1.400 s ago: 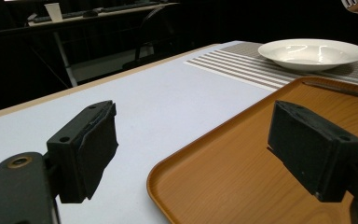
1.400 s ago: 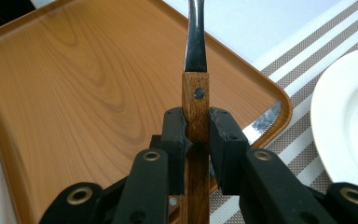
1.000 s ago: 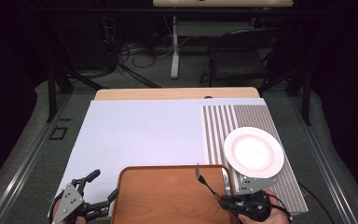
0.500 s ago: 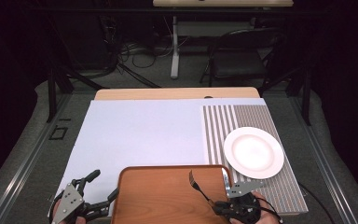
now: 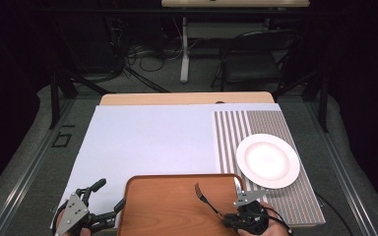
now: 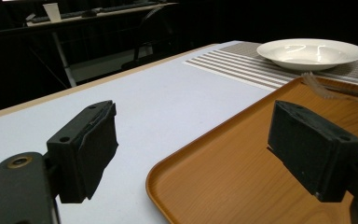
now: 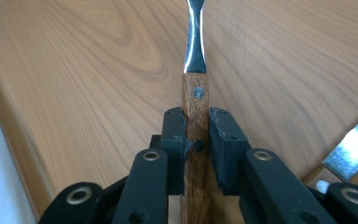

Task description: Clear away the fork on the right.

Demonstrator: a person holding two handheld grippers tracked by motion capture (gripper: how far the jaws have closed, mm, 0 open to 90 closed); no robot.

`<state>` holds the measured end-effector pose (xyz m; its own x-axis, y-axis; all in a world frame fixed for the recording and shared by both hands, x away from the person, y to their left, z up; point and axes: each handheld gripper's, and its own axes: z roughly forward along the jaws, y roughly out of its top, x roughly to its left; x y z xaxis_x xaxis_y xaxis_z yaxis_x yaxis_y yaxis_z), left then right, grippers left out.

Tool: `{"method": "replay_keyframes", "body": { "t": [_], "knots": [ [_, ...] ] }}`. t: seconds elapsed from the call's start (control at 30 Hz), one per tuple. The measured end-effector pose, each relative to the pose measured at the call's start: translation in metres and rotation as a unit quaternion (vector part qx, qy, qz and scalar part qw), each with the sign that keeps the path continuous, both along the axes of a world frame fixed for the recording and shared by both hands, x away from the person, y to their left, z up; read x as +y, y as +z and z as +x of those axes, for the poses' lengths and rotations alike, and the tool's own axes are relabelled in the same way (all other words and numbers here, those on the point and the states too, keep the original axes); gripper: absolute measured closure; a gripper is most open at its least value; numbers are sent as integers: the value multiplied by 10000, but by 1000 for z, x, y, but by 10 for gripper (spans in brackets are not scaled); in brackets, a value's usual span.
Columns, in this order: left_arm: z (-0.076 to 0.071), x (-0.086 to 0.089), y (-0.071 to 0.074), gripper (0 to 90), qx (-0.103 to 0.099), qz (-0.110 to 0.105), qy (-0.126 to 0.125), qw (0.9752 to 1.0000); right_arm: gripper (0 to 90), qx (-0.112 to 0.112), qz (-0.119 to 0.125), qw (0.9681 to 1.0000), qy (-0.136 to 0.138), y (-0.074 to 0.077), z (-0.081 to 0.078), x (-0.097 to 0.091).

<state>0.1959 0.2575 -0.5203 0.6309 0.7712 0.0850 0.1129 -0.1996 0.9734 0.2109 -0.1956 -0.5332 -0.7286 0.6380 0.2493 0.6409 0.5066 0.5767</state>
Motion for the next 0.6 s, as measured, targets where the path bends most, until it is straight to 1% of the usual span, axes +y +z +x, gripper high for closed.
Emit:
{"method": "replay_keyframes", "body": {
  "t": [0.07,0.17,0.23,0.47,0.53,0.57,0.6],
  "knots": [
    [0,0,0,152,-9,15,-4,10000,771,51,11,10000,9,-3,1,1],
    [0,0,0,152,-14,17,7,10000,770,90,-47,9999,6,-8,2,3],
    [0,0,0,152,-16,17,5,10000,770,101,-65,9999,4,-9,2,4],
    [0,0,0,152,-4,6,-3,10000,766,64,-72,9999,86,-9,2,4],
    [0,0,0,152,-12,21,-5,10000,764,15,-60,10000,71,-9,1,5],
    [0,0,0,152,-16,17,9,10000,761,-44,-46,9999,123,-8,1,5],
    [0,0,0,152,-18,18,8,10000,761,-44,-46,9999,123,-8,1,5]
  ]
}}
